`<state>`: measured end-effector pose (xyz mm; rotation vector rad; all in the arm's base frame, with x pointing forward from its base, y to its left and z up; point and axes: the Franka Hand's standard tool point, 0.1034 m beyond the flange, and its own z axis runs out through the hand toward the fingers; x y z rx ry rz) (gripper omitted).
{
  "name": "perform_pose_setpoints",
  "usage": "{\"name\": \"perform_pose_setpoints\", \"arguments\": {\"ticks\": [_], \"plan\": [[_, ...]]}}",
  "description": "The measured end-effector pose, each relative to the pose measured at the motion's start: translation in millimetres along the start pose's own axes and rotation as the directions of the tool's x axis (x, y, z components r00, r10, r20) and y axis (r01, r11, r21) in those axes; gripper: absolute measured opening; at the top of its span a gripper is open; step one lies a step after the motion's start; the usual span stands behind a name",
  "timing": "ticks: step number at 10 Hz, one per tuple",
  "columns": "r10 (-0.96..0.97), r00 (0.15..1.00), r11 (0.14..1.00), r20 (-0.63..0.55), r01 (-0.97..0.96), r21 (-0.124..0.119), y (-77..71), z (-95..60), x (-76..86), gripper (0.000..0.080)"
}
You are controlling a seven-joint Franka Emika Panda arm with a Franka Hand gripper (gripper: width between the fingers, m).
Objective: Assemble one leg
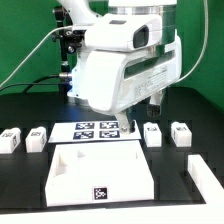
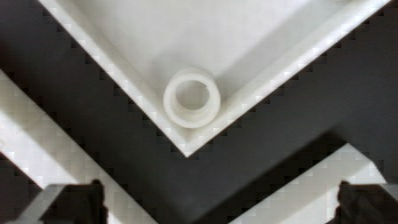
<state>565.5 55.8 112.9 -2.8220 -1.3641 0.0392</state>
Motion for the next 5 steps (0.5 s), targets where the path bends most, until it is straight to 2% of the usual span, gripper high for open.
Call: {"name": "perform_pose_setpoints", "arguments": {"ticks": [5], "plan": [[-0.044,0.999,0.999,0.0,0.044,0.0,-0.2,0.2,-0.1,0.065]]}}
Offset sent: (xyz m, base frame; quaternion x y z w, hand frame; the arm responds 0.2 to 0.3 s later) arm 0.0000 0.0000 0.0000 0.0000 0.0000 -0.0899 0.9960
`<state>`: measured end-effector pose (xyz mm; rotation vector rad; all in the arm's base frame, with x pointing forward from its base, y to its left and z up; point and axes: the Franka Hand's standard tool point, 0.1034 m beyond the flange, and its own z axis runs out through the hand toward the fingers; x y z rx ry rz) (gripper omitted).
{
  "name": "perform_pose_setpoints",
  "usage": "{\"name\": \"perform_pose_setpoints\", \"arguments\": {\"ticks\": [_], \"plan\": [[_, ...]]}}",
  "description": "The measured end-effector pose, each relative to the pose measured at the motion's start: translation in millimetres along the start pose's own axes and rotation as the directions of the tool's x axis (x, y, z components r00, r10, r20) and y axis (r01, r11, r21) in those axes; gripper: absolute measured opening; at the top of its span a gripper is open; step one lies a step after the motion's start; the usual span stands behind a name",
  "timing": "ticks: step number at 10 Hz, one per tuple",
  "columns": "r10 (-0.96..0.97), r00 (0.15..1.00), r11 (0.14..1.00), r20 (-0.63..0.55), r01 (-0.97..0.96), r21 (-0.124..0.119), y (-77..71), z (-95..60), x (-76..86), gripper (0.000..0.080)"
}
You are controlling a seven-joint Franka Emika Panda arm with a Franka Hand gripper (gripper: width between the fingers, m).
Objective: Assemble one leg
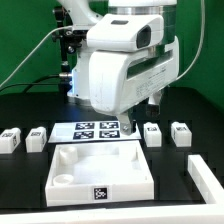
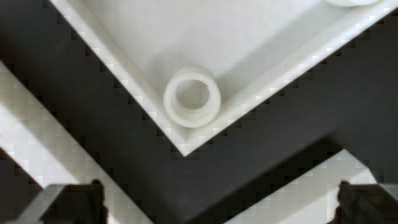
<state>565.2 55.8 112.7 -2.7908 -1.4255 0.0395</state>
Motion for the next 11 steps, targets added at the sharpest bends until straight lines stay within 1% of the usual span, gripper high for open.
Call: {"name": "perform_pose_setpoints", "arguments": {"ticks": [1,2,3,4,5,7,9,10,11], "plan": [[-0.057,0.998,0.998,0.001,0.057,-0.002,-9.7,0.8,-5.0,0.065],[-0.18,0.984,0.984,0.003,0.18,-0.01,-25.0,2.8,-19.9,0.065],[-0.346,0.938,0.938,0.014,0.346,0.001,-34.7,6.6,-42.4,0.065],[-0.474,0.88,0.881,0.012,0.474,0.001,-33.9,12.0,-60.6,0.065],[-0.575,0.818,0.818,0.009,0.575,0.006,-32.2,20.7,-76.6,0.065],[-0.641,0.767,0.768,0.018,0.641,0.005,-31.4,18.0,-71.7,0.065],[-0.637,0.771,0.771,0.018,0.637,0.006,-31.3,20.4,-76.0,0.065],[-0.63,0.777,0.777,0.016,0.629,0.016,-36.9,29.0,-87.6,0.065],[-0.632,0.775,0.775,0.011,0.631,0.01,-48.8,42.7,-101.6,0.065]]}}
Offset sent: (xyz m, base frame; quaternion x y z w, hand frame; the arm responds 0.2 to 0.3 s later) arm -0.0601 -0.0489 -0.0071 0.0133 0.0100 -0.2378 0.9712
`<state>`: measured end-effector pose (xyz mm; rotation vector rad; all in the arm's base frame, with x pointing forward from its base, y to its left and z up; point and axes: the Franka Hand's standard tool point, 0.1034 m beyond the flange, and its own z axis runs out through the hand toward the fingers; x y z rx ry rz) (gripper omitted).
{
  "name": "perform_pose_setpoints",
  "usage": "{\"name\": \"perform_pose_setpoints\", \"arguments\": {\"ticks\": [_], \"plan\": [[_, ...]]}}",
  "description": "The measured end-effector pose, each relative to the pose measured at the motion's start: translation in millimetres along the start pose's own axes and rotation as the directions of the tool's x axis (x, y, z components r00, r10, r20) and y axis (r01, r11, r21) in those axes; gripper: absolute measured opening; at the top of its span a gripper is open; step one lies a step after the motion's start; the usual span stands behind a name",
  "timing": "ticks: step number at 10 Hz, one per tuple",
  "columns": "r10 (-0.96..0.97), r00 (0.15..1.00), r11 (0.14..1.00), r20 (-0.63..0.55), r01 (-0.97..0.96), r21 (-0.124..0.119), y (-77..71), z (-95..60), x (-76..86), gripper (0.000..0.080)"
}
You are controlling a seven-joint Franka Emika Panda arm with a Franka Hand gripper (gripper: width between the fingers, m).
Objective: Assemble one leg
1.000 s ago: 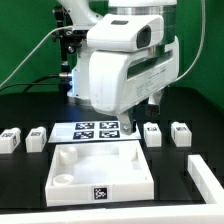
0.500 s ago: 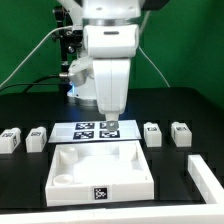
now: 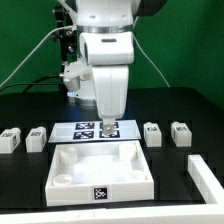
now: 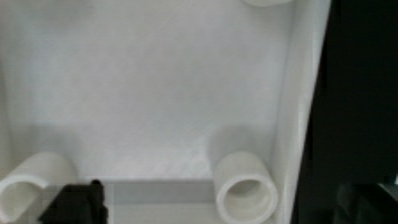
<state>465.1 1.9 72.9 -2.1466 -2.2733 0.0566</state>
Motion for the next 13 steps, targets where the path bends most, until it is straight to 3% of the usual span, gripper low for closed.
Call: {"name": "perform_pose_setpoints", "arguments": {"ticks": [1,2,5,7,9,10,11,12,13], "plan": [[-0.003,1.0,1.0,-0.006,0.003,0.002,-18.7,15.1,-5.1,0.065],[0.008,1.0,1.0,-0.013,-0.008,0.001,-25.4,27.7,-9.4,0.065],[0.034,0.999,0.999,-0.03,-0.033,0.006,-25.3,58.1,-11.2,0.065],[0.041,0.999,0.999,-0.03,-0.041,0.008,-25.5,58.8,-11.2,0.065],[0.042,0.999,0.999,-0.03,-0.042,0.009,-25.8,59.1,-11.3,0.0416],[0.042,0.999,0.999,-0.03,-0.042,0.009,-25.9,59.1,-11.4,0.0232],[0.042,0.999,0.999,-0.03,-0.042,0.009,-25.9,59.1,-11.5,0.0232],[0.042,0.999,0.999,-0.03,-0.042,0.009,-26.1,59.2,-11.5,0.01],[0.043,0.999,0.999,-0.03,-0.043,0.008,-25.7,58.9,-11.7,0.01]]}}
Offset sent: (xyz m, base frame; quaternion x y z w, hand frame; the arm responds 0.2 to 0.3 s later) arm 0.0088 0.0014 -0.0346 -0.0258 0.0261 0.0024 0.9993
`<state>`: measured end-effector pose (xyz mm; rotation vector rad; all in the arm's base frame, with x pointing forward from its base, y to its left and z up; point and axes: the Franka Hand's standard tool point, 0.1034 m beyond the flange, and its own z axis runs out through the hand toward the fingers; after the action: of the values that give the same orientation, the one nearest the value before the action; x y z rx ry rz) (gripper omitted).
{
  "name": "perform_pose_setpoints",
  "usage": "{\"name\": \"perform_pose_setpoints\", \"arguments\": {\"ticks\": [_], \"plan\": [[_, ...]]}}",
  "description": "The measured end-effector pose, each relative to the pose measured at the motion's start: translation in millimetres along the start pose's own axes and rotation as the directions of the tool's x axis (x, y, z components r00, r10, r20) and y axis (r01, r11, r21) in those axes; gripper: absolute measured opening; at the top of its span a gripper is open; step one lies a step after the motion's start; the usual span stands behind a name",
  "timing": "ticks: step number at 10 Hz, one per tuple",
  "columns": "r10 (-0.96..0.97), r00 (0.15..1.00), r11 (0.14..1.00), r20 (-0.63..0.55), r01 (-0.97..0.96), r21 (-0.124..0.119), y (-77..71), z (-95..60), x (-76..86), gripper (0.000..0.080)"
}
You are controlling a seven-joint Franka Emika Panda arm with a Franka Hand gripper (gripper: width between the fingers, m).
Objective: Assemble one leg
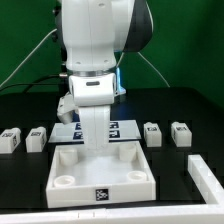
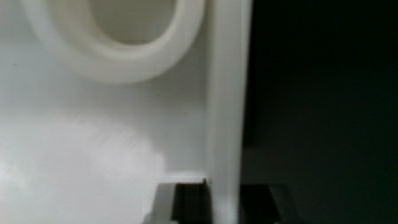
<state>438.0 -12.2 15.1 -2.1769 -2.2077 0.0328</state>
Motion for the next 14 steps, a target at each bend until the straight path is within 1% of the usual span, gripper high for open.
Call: {"name": "perform_pose_setpoints", "arguments": {"ticks": [1,7,8,9,10,11,12,13,14], "plan": [[0.0,1.0,1.0,0.0,0.0,0.0,0.0,0.0,0.0,0.0057],[0.0,1.0,1.0,0.0,0.0,0.0,0.0,0.0,0.0,0.0057],[0.008,1.0,1.0,-0.001,-0.008,-0.001,1.9,0.0,2.4,0.0057],[0.028,1.0,0.999,-0.009,-0.028,-0.014,15.0,-0.1,16.7,0.0057],[0.023,1.0,0.999,-0.019,-0.023,-0.033,31.1,-1.2,35.4,0.0057],[0.023,0.999,0.999,-0.026,-0.024,-0.043,42.3,-2.5,48.2,0.0057],[0.025,0.999,0.998,-0.034,-0.027,-0.06,55.3,-5.9,62.2,0.0057],[0.012,0.999,0.999,-0.036,-0.014,-0.05,58.5,-5.3,70.2,0.0057],[0.013,0.999,0.999,-0.036,-0.014,-0.039,59.3,-4.5,72.3,0.0057]]}}
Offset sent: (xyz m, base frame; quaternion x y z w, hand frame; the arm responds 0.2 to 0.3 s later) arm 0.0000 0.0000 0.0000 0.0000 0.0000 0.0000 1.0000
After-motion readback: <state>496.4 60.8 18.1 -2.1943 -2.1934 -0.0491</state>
